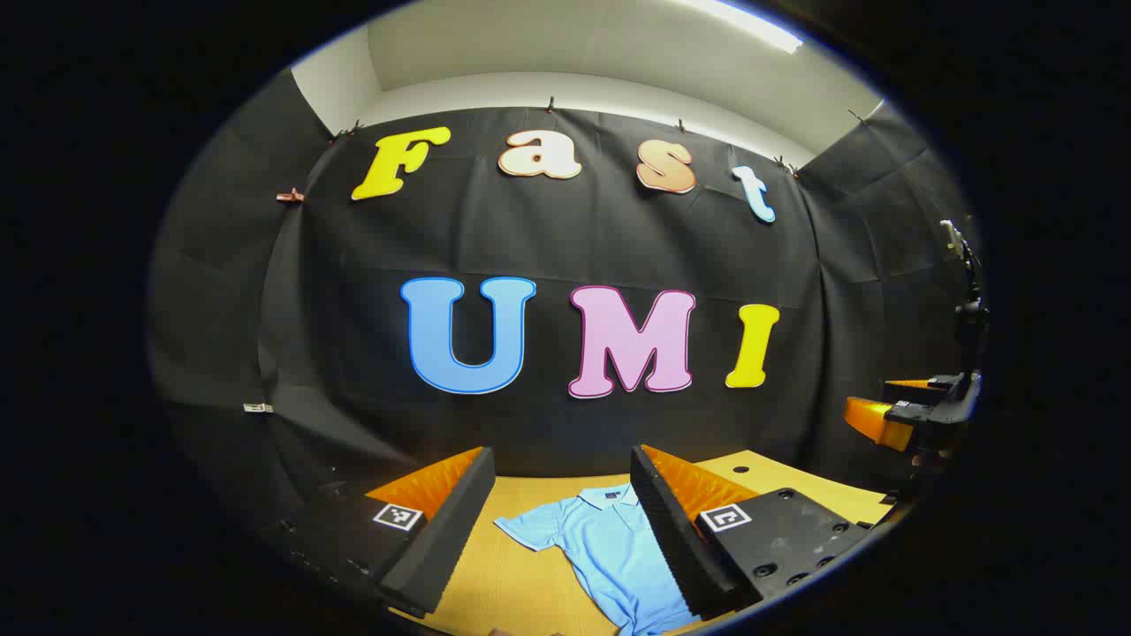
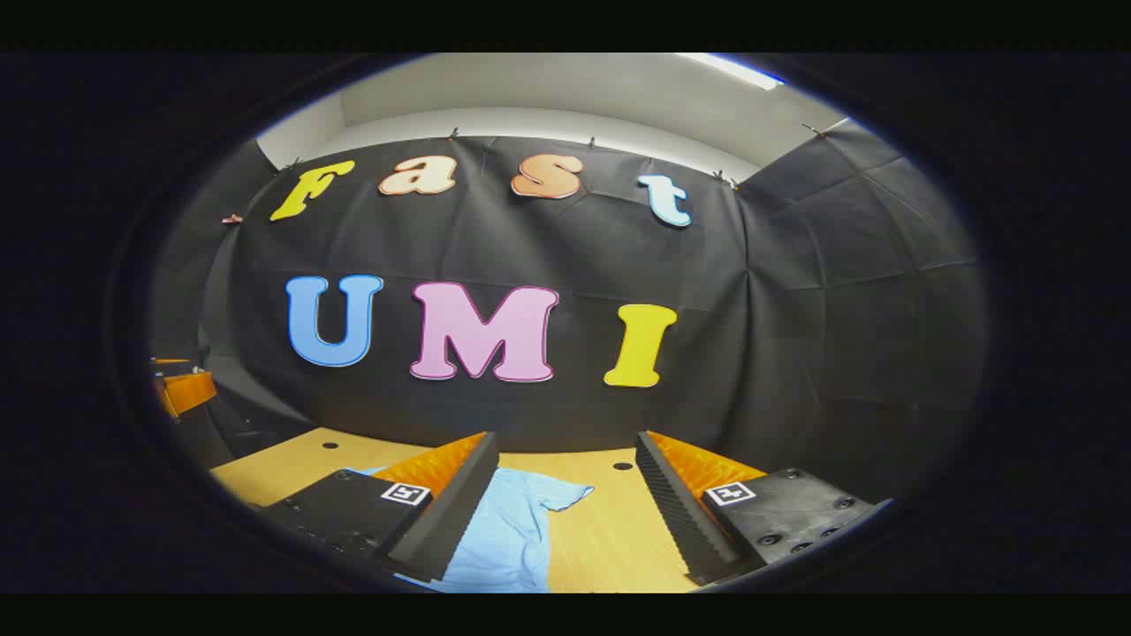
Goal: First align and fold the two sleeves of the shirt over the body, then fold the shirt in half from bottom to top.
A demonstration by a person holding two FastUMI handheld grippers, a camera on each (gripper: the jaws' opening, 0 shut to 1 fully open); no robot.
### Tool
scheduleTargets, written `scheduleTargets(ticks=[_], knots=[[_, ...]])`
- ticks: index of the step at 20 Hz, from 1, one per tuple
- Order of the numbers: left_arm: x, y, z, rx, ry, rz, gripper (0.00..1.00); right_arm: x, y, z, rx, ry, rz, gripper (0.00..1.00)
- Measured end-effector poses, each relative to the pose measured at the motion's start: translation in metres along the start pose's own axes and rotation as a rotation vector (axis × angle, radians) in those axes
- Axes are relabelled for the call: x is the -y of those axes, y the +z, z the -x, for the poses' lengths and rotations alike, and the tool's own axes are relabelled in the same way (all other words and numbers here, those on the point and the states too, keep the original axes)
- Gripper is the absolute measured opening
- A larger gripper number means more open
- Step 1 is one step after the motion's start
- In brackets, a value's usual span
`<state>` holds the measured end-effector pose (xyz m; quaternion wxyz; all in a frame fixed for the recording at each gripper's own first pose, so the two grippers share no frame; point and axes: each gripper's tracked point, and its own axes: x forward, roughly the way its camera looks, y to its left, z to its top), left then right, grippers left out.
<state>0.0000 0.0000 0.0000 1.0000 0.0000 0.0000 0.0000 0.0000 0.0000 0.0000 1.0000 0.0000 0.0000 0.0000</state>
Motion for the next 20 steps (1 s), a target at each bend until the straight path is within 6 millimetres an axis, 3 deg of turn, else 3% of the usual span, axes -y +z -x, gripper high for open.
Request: scheduleTargets(ticks=[8,20], knots=[[0.013,-0.022,-0.029,-0.055,-0.002,0.022,0.98,0.005,-0.019,-0.026,-0.046,0.006,0.007,0.97],[0.003,-0.035,-0.049,-0.096,0.036,0.028,0.98,0.005,-0.038,-0.058,-0.088,0.029,-0.002,0.97]])
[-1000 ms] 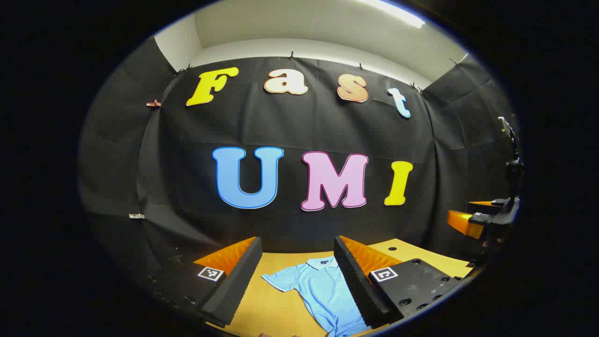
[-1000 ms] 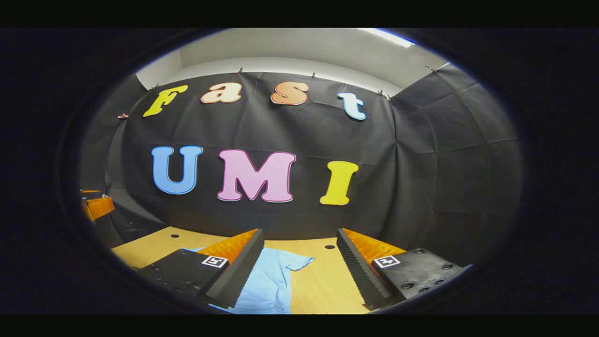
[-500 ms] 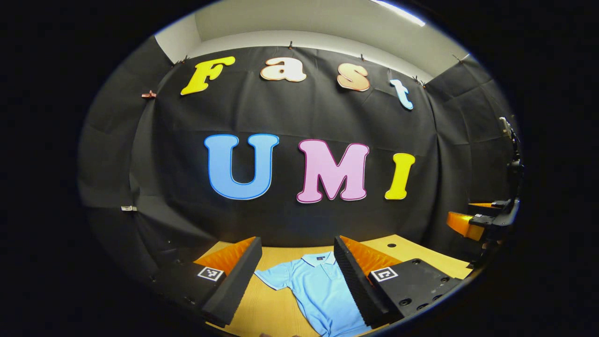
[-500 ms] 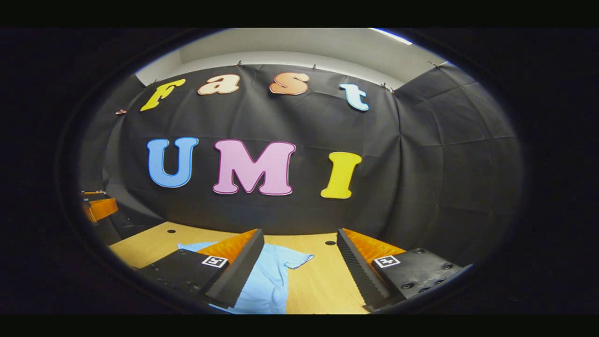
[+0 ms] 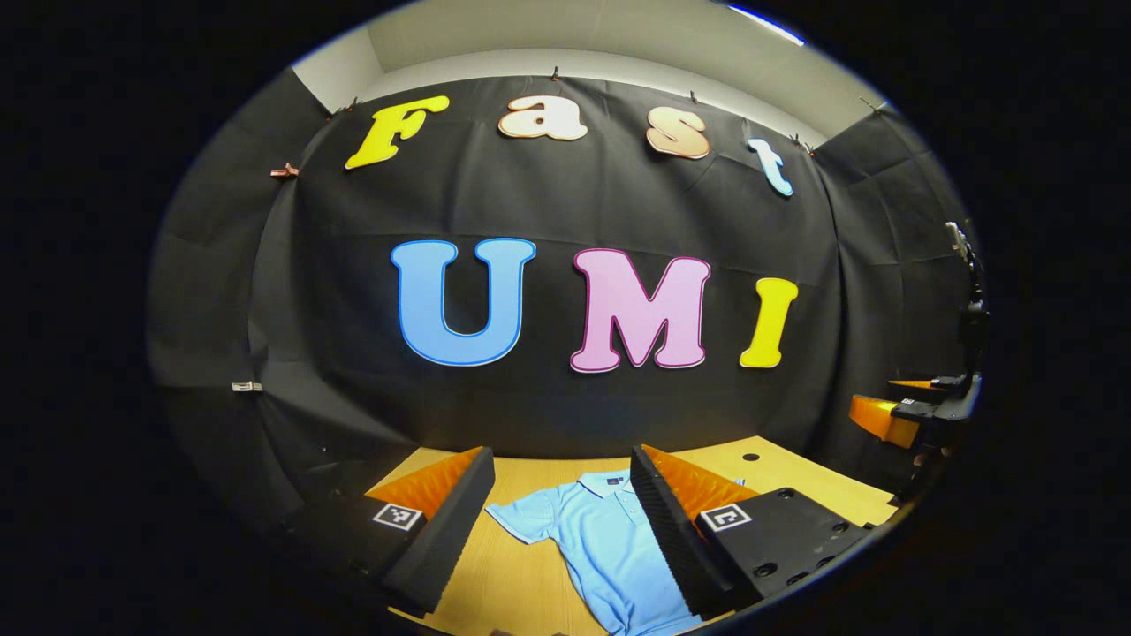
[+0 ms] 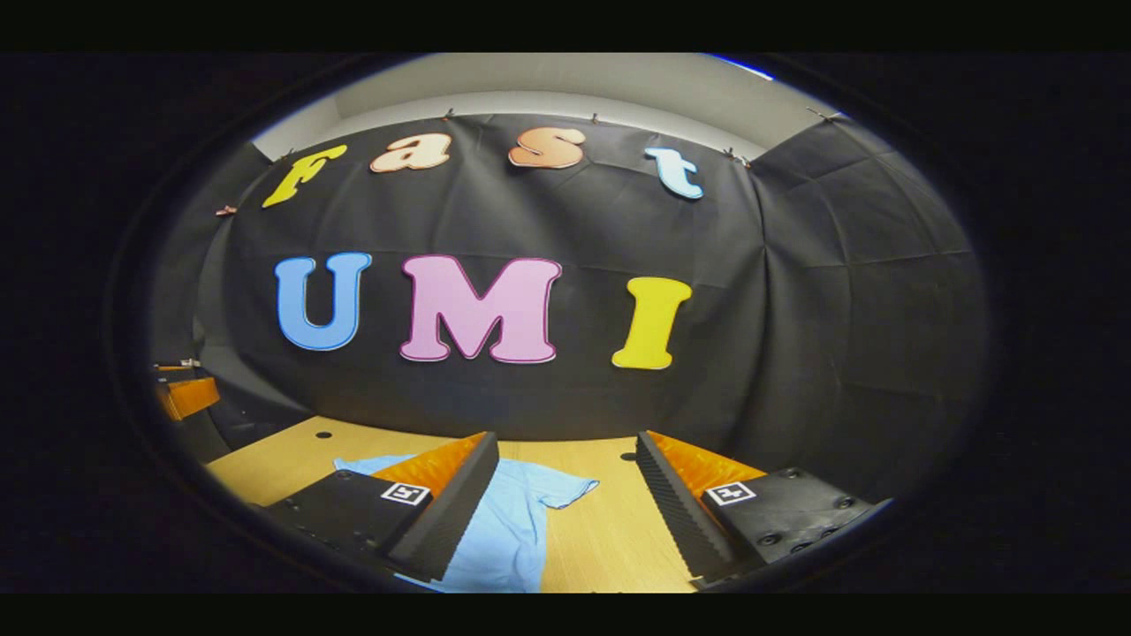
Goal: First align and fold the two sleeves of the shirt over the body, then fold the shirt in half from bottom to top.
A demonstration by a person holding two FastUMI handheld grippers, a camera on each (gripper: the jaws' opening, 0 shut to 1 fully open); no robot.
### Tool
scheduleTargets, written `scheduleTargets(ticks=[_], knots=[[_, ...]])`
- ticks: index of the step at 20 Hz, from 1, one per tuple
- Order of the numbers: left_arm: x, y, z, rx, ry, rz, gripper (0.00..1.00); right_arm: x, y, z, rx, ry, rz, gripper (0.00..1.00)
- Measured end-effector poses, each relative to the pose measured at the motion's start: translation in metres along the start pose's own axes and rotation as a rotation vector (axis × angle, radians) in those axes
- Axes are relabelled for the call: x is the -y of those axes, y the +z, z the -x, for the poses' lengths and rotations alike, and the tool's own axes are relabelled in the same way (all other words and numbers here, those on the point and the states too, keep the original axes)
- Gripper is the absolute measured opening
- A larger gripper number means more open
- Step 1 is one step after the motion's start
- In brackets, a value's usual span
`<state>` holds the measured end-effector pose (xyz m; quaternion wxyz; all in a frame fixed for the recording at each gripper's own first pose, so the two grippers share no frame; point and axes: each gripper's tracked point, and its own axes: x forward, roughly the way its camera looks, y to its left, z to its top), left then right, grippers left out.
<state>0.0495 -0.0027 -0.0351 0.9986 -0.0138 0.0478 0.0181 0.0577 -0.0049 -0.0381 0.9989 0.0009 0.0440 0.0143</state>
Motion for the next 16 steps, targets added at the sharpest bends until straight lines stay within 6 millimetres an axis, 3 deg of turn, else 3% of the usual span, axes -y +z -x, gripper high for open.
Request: scheduleTargets(ticks=[3,8,16], knots=[[-0.002,-0.002,-0.007,-0.002,0.013,0.0,0.98,-0.001,-0.009,-0.011,-0.026,0.009,0.007,0.97],[-0.011,-0.005,-0.022,-0.013,0.062,-0.004,0.98,0.0,-0.039,-0.049,-0.115,0.039,0.049,0.97],[-0.031,-0.026,-0.048,-0.069,0.198,-0.014,0.98,-0.01,-0.085,-0.128,-0.226,0.122,0.082,0.97]])
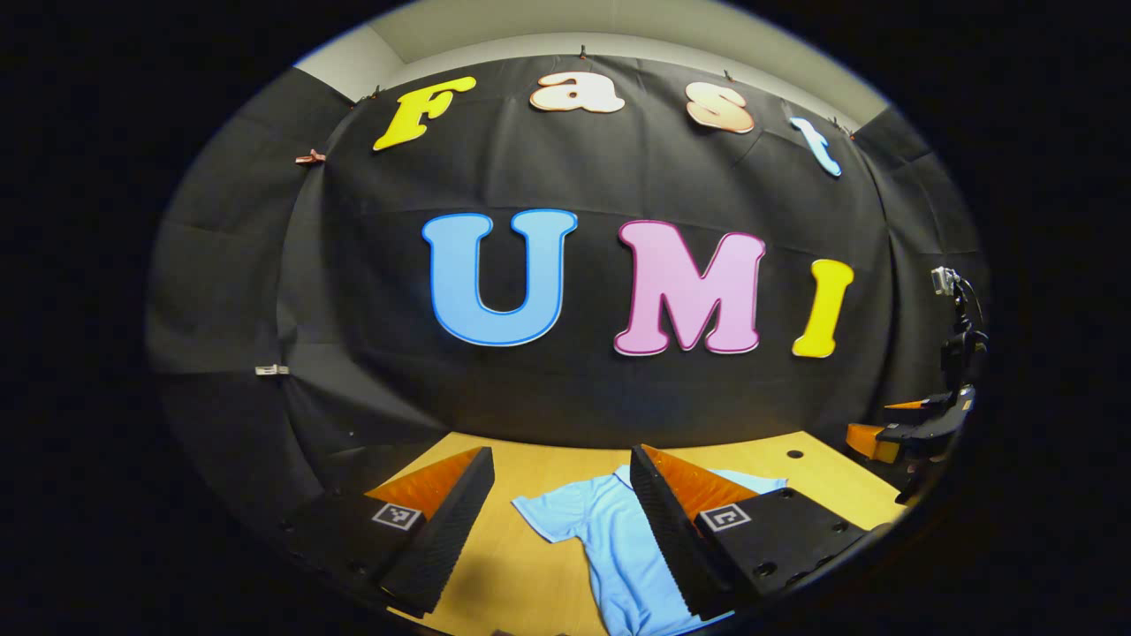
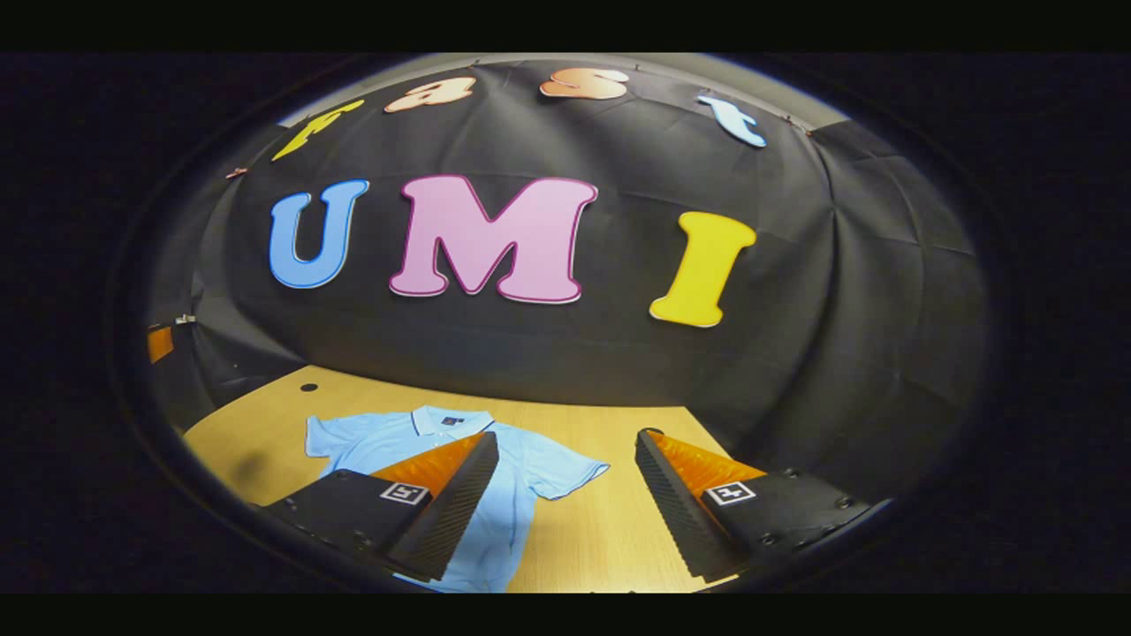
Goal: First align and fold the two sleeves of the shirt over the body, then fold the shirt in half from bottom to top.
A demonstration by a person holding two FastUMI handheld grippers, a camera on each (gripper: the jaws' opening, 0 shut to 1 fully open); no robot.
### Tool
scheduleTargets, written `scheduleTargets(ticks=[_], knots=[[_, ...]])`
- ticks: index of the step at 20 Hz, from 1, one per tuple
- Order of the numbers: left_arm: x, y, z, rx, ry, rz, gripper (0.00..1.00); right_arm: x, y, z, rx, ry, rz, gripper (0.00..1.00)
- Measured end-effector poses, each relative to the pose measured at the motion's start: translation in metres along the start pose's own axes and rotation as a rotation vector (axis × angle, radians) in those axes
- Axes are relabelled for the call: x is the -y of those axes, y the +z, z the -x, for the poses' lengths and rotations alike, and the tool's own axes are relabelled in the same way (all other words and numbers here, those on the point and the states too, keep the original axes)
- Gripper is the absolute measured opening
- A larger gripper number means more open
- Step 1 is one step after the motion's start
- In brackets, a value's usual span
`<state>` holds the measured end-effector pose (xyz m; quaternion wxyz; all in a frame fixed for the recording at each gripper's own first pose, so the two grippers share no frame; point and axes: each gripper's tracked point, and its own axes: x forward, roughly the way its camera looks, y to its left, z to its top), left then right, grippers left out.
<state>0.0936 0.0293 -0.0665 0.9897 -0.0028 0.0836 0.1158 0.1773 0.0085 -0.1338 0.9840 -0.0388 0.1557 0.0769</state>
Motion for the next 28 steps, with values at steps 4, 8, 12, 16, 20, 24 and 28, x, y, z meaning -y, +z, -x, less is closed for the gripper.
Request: scheduleTargets(ticks=[4,8,12,16,20,24,28], knots=[[0.009,-0.008,-0.016,-0.028,0.021,-0.012,0.98,0.005,-0.018,-0.047,-0.056,0.016,-0.012,0.95],[0.019,-0.021,-0.031,-0.073,0.041,-0.021,0.98,0.015,-0.041,-0.091,-0.132,0.021,-0.018,0.97],[0.03,-0.034,-0.045,-0.115,0.054,-0.039,0.98,0.027,-0.076,-0.136,-0.219,0.016,-0.038,0.97],[0.038,-0.052,-0.053,-0.171,0.076,-0.034,0.98,0.037,-0.112,-0.177,-0.299,0.001,-0.059,0.98],[0.044,-0.07,-0.057,-0.219,0.094,-0.045,0.99,0.046,-0.157,-0.207,-0.392,-0.019,-0.103,0.97],[0.05,-0.082,-0.064,-0.245,0.099,-0.032,0.99,0.057,-0.196,-0.23,-0.459,-0.032,-0.107,0.97],[0.051,-0.088,-0.065,-0.262,0.113,-0.03,0.98,0.059,-0.22,-0.244,-0.502,-0.023,-0.152,0.97]])
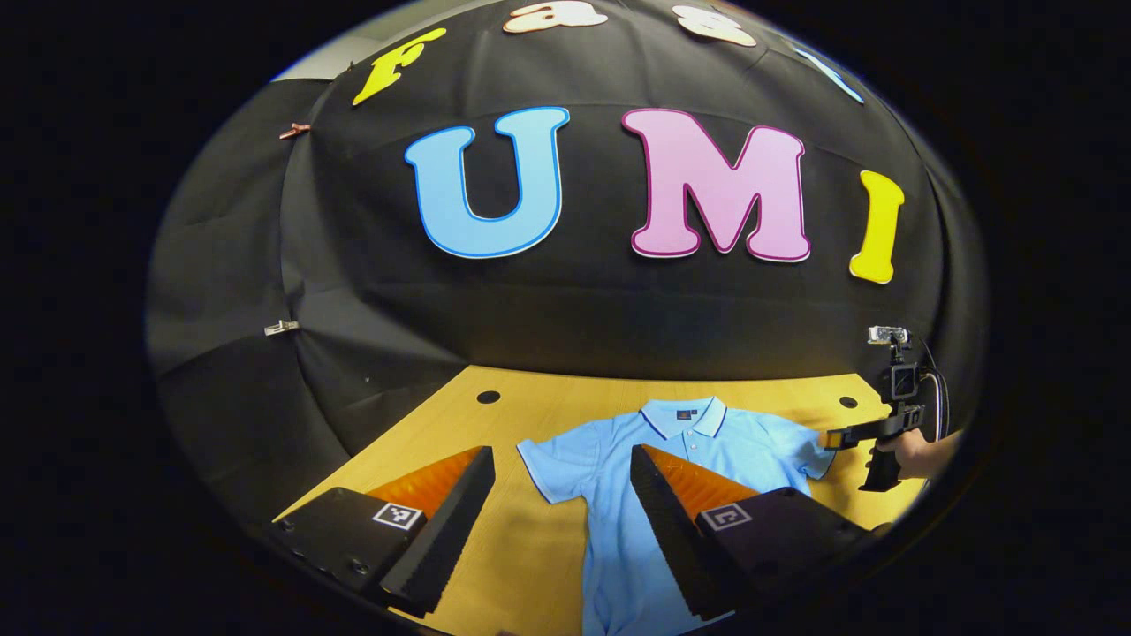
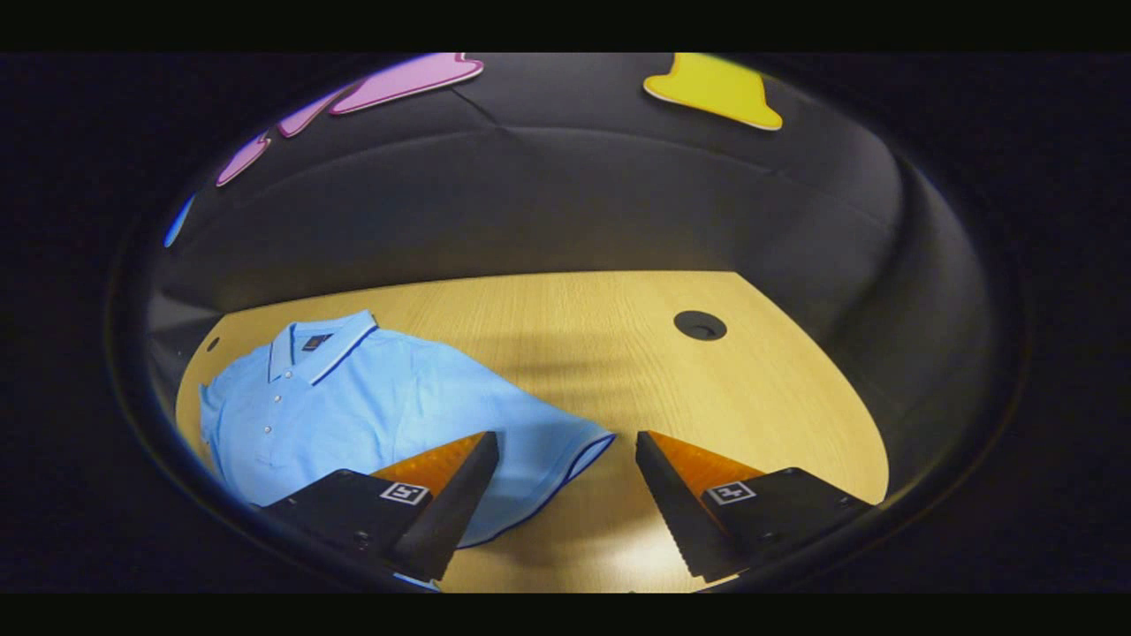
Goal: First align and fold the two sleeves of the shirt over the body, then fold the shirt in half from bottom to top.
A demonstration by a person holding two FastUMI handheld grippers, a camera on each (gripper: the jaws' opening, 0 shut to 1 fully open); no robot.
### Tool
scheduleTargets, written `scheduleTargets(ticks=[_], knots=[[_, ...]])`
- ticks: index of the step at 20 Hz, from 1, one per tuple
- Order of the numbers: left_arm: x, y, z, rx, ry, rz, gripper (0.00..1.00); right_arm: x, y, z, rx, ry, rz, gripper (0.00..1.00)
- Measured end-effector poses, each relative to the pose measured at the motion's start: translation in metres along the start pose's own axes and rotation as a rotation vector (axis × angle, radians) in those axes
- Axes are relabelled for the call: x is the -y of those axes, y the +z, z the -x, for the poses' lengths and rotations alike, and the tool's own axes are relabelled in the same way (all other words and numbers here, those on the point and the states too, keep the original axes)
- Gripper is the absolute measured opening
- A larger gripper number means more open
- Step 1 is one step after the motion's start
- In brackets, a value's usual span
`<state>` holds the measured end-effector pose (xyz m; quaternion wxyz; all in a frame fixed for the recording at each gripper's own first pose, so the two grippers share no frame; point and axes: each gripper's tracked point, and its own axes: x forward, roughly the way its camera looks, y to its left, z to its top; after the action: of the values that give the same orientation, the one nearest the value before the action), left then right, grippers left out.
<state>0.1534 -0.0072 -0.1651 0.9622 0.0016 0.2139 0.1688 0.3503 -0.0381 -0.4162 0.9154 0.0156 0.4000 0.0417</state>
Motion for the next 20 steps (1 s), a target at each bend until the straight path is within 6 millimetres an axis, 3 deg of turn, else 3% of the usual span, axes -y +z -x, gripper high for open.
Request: scheduleTargets(ticks=[7,9,14,16,17,20], knots=[[-0.005,-0.018,0.001,-0.039,0.031,0.077,0.99,-0.008,0.002,-0.011,0.022,0.035,0.038,0.96],[-0.007,-0.022,0.004,-0.043,0.042,0.101,0.98,-0.013,0.001,-0.012,0.015,0.042,0.03,0.82],[-0.016,-0.028,0.006,-0.048,0.047,0.109,0.99,-0.026,0.004,-0.012,0.01,0.049,0.025,0.07],[-0.019,-0.029,0.009,-0.049,0.041,0.105,0.99,-0.034,0.004,-0.008,0.004,0.07,0.011,0.02],[-0.021,-0.031,0.008,-0.049,0.042,0.103,0.99,-0.038,0.007,-0.006,0.005,0.076,0.007,0.07],[-0.032,-0.034,0.011,-0.049,0.055,0.107,0.98,-0.051,0.028,0.009,0.067,0.093,0.031,0.07]])
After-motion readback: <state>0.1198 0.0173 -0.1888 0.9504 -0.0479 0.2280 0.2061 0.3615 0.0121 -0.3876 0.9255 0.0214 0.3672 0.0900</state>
